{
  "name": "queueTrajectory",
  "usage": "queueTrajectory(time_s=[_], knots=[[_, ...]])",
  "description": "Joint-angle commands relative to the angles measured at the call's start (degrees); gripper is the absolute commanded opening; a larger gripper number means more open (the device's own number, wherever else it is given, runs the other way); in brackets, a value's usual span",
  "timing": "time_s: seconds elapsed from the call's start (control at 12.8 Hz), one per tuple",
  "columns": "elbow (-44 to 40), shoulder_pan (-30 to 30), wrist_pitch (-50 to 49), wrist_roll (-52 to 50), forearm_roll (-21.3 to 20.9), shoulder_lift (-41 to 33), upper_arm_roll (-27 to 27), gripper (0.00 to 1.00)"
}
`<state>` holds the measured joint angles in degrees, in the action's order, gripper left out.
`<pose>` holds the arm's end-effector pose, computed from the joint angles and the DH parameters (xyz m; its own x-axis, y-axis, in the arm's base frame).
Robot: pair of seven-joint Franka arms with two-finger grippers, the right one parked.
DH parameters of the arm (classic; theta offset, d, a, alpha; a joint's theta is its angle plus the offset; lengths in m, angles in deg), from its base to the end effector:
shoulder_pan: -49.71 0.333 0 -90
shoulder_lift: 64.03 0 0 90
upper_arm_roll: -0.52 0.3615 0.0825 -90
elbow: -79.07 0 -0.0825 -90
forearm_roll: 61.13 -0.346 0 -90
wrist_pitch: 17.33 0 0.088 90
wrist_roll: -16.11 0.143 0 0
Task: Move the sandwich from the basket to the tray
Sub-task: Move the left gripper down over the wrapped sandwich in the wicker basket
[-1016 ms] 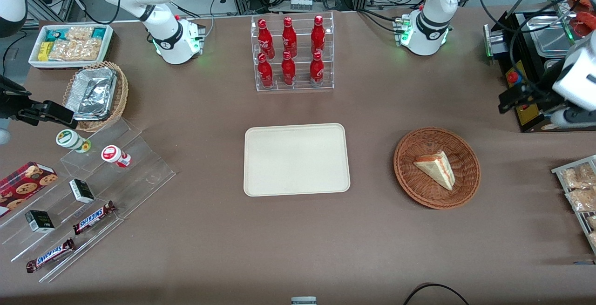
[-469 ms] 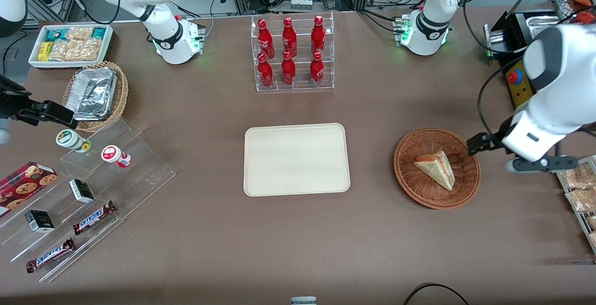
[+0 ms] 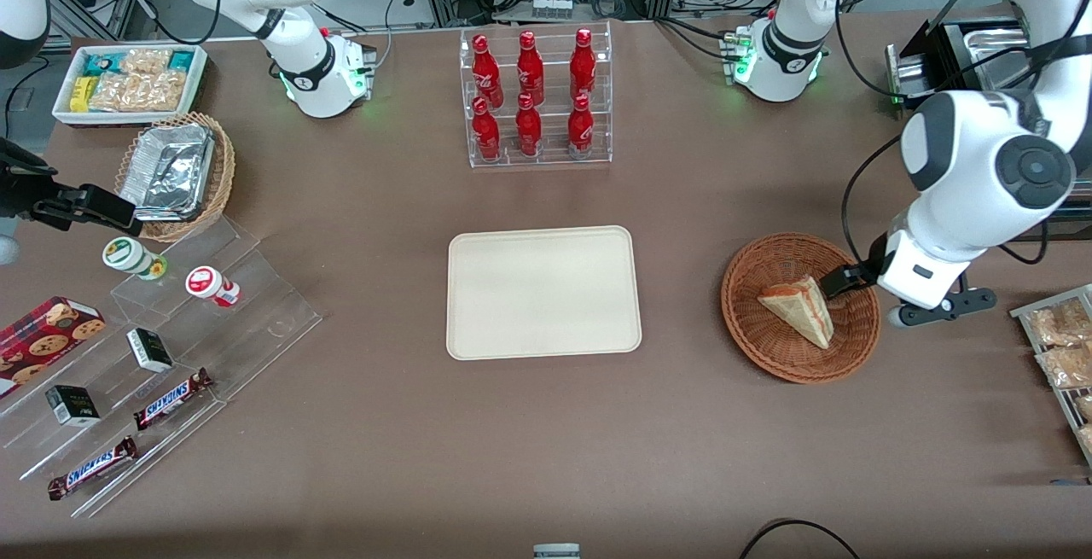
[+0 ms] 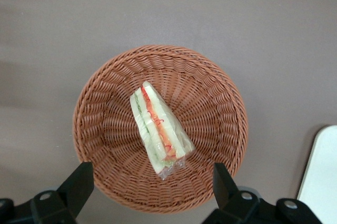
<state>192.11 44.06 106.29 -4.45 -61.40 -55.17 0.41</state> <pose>0.5640 -0.0565 0.4244 0.9670 0.2530 0.0294 0.2529 -0.9675 0.0071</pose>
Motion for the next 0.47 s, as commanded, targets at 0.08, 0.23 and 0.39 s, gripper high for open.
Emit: queueTrajectory(time_s=[0.08,0.23,0.39], knots=[[9.46,-1.38,10.4,-11.06,0.09,-1.74,0.11,1.0],[12.54,-1.65,14.87,-13.61,0.01,-1.39,0.11,1.0],[14.05,-1.65,17.09,-14.59,0.01,-0.7,0.11,1.0]])
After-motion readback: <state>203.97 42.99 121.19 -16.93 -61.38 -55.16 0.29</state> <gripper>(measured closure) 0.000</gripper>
